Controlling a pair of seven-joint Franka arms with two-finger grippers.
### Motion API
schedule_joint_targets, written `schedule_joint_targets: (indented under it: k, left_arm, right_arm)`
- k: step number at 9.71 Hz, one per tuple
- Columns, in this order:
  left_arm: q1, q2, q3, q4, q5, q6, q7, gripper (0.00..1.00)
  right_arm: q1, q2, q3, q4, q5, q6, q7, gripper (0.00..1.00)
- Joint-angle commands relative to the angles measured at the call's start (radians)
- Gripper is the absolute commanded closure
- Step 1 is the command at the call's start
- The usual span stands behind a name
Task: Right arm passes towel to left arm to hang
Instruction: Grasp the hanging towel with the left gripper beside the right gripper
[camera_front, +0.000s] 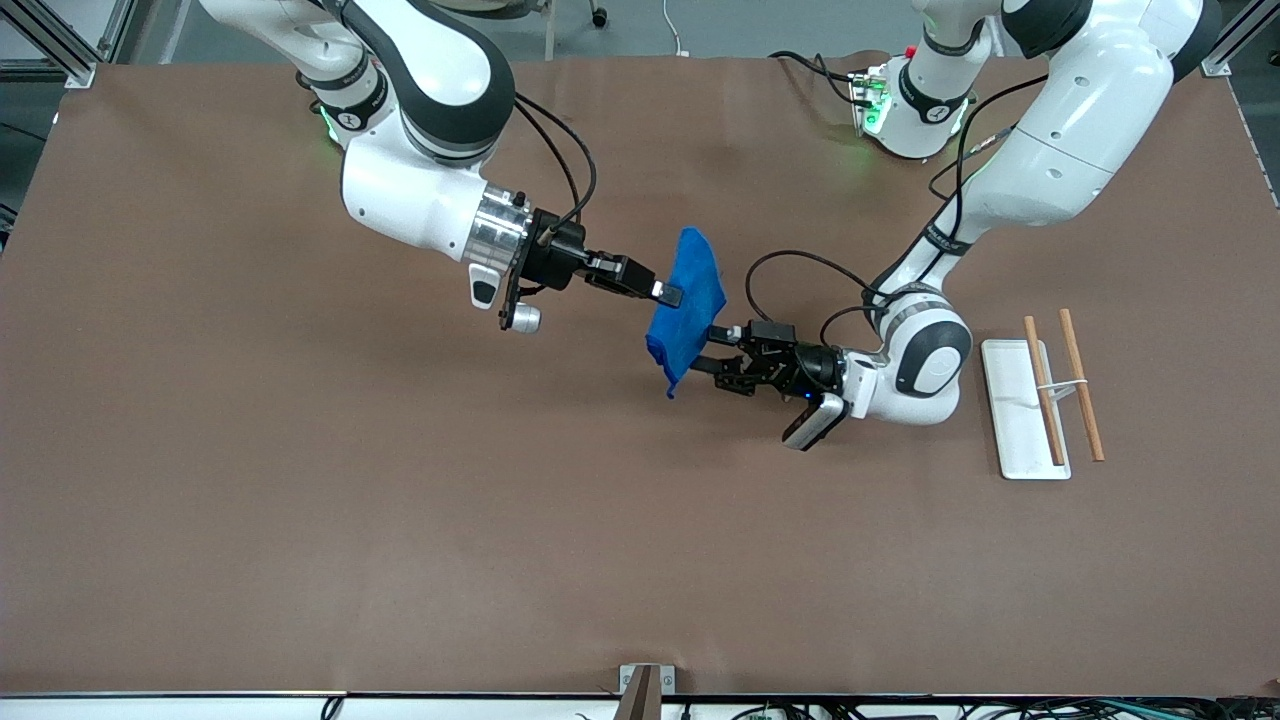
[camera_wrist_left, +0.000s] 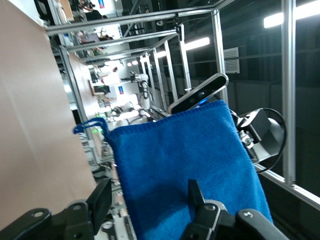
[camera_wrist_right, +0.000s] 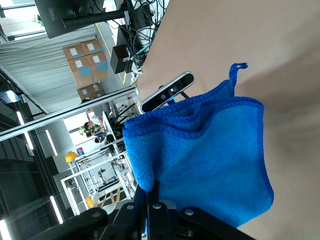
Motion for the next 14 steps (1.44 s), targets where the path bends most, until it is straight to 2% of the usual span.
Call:
schedule_joint_targets:
  k: [1,4,12,13,14]
  left_arm:
    - [0.002,0.025,0.004,0.001,-0.011,-0.010,-0.027,0.34]
    - [0.012,0.017,0.004,-0.001,-0.006,-0.036,-0.071,0.39]
    - [0.037,0.014,0.005,-0.008,0.006,-0.099,-0.157,0.44]
    - [0.037,0.012,0.005,-0.010,0.006,-0.102,-0.157,0.46]
    - [0.037,0.008,0.005,-0.013,0.006,-0.106,-0.156,0.56]
  right_arm:
    - [0.007,0.031,0.011,0.039,0.037,0.015,-0.011,1.00]
    - [0.007,0.031,0.011,0.039,0.038,0.016,-0.011,1.00]
    - [0.007,0.031,0.011,0.041,0.040,0.016,-0.011,1.00]
    - [0.007,0.031,0.011,0.041,0.038,0.016,-0.011,1.00]
    - [0.007,0.031,0.011,0.042,0.040,0.016,-0.011,1.00]
